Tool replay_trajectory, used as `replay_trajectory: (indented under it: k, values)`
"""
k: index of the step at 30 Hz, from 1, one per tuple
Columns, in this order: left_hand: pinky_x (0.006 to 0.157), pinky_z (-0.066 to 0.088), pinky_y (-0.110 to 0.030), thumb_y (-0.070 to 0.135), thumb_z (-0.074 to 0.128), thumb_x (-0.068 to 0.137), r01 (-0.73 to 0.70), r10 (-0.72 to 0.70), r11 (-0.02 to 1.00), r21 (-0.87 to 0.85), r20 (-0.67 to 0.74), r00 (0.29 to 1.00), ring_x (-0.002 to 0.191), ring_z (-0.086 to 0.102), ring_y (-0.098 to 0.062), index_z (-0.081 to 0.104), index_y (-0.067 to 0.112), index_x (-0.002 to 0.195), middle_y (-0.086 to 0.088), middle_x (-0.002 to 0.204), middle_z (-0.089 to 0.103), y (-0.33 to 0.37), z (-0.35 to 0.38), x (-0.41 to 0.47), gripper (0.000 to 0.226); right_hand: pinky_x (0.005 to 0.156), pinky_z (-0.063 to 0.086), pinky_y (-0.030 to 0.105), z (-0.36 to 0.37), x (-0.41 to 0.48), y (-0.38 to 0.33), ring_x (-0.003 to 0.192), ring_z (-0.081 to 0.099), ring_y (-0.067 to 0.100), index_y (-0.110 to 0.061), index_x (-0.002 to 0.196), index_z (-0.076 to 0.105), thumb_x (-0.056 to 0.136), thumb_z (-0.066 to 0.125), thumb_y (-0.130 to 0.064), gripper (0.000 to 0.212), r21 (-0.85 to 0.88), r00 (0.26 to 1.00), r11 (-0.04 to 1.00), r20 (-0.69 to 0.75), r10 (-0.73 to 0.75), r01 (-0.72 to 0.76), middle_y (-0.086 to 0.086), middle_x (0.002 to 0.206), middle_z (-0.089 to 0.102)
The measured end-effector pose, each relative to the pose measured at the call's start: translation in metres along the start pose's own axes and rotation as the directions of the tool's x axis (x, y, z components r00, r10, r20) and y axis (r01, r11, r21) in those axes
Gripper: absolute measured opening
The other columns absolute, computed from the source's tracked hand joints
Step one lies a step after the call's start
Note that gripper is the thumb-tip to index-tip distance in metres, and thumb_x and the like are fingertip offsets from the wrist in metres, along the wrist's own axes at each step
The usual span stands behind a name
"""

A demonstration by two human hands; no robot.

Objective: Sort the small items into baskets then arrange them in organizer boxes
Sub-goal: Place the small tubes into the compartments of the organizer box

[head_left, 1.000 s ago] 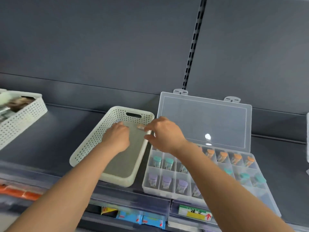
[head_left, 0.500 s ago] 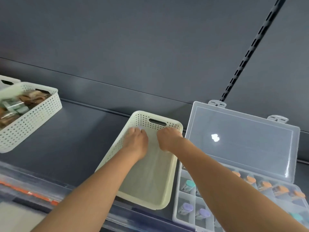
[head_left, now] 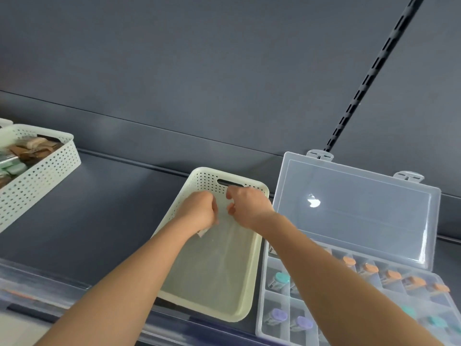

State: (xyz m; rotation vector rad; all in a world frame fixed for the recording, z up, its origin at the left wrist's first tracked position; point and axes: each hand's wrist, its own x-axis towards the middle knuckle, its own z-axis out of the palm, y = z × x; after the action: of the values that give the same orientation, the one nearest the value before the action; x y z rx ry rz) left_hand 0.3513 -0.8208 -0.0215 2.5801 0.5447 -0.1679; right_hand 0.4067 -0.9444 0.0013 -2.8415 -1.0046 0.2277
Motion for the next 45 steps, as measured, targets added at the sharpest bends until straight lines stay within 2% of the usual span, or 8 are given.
replay_trajectory:
  k: [3, 8, 12, 15, 23, 26, 32, 45]
  values:
    - [0.075, 0.053, -0.031, 0.012, 0.072, 0.078, -0.017, 0.009, 0.984, -0.178, -0.051, 0.999, 0.082, 0.063, -0.016, 0.068, 0.024, 0.075, 0.010, 0.083, 0.068, 0.007, -0.013, -0.013, 0.013, 0.075, 0.050, 0.032, -0.014, -0.020, 0.006, 0.092, 0.060, 0.025, -0.022, 0.105, 0.061, 0.090, 0.054, -0.019, 0.017, 0.205, 0.991, 0.979, -0.134, 0.024, 0.004, 0.000, 0.096, 0.066]
    - [0.067, 0.044, -0.015, 0.013, 0.067, 0.085, -0.204, 0.113, 0.913, -0.354, -0.262, 0.958, 0.080, 0.063, -0.008, 0.074, 0.018, 0.091, 0.009, 0.085, 0.070, 0.035, -0.023, -0.051, 0.011, 0.072, 0.051, 0.033, -0.039, -0.078, 0.029, 0.078, 0.061, 0.019, -0.020, 0.091, 0.066, 0.086, 0.062, -0.018, 0.008, 0.386, 0.922, 0.919, -0.379, 0.078, 0.081, -0.003, 0.084, 0.067]
    - [0.059, 0.039, -0.007, 0.011, 0.069, 0.082, -0.373, 0.209, 0.813, -0.447, -0.373, 0.904, 0.065, 0.057, -0.003, 0.072, 0.020, 0.085, 0.008, 0.079, 0.067, 0.075, -0.022, -0.089, 0.010, 0.063, 0.045, 0.011, -0.050, -0.134, 0.062, 0.070, 0.059, 0.006, -0.018, 0.085, 0.070, 0.084, 0.068, -0.015, 0.004, 0.490, 0.880, 0.865, -0.451, 0.150, 0.104, -0.008, 0.081, 0.068]
    - [0.063, 0.043, -0.010, 0.009, 0.070, 0.081, -0.471, 0.329, 0.749, -0.466, -0.356, 0.875, 0.066, 0.059, -0.005, 0.072, 0.021, 0.085, 0.007, 0.080, 0.067, 0.109, -0.006, -0.119, 0.013, 0.062, 0.043, 0.008, -0.053, -0.175, 0.091, 0.070, 0.059, 0.003, -0.020, 0.082, 0.071, 0.081, 0.071, -0.011, 0.008, 0.572, 0.850, 0.816, -0.472, 0.236, 0.091, -0.013, 0.078, 0.068]
    - [0.065, 0.040, -0.006, 0.017, 0.069, 0.085, -0.658, 0.614, 0.693, -0.294, -0.239, 0.753, 0.071, 0.053, 0.001, 0.072, 0.019, 0.092, 0.013, 0.083, 0.057, 0.197, 0.066, -0.170, 0.009, 0.062, 0.048, 0.012, -0.045, -0.268, 0.164, 0.071, 0.062, 0.002, -0.024, 0.084, 0.071, 0.079, 0.075, -0.014, 0.012, 0.578, 0.798, 0.815, -0.478, 0.366, -0.028, -0.016, 0.078, 0.067]
    - [0.073, 0.047, -0.015, 0.020, 0.067, 0.087, -0.696, 0.674, 0.680, -0.229, -0.177, 0.717, 0.077, 0.055, -0.003, 0.071, 0.017, 0.094, 0.009, 0.088, 0.059, 0.220, 0.091, -0.180, 0.009, 0.062, 0.045, 0.009, -0.038, -0.293, 0.184, 0.073, 0.061, 0.002, -0.023, 0.082, 0.069, 0.077, 0.076, -0.011, 0.015, 0.564, 0.792, 0.824, -0.479, 0.380, -0.054, -0.014, 0.080, 0.065]
    - [0.074, 0.052, -0.021, 0.024, 0.065, 0.088, -0.731, 0.720, 0.668, -0.141, -0.130, 0.682, 0.080, 0.056, -0.006, 0.071, 0.020, 0.098, 0.008, 0.096, 0.062, 0.253, 0.126, -0.194, 0.012, 0.064, 0.045, 0.008, -0.027, -0.330, 0.219, 0.070, 0.061, 0.002, -0.017, 0.085, 0.073, 0.077, 0.078, -0.013, 0.010, 0.523, 0.795, 0.844, -0.458, 0.397, -0.121, -0.012, 0.077, 0.066]
    - [0.077, 0.037, -0.018, 0.027, 0.061, 0.091, -0.761, 0.753, 0.648, 0.039, -0.184, 0.632, 0.089, 0.059, -0.012, 0.073, 0.021, 0.103, 0.003, 0.101, 0.069, 0.285, 0.159, -0.202, 0.018, 0.071, 0.053, 0.021, -0.014, -0.357, 0.254, 0.074, 0.062, 0.006, -0.018, 0.088, 0.073, 0.080, 0.075, -0.020, 0.008, 0.434, 0.823, 0.875, -0.403, 0.401, -0.213, -0.009, 0.081, 0.069]
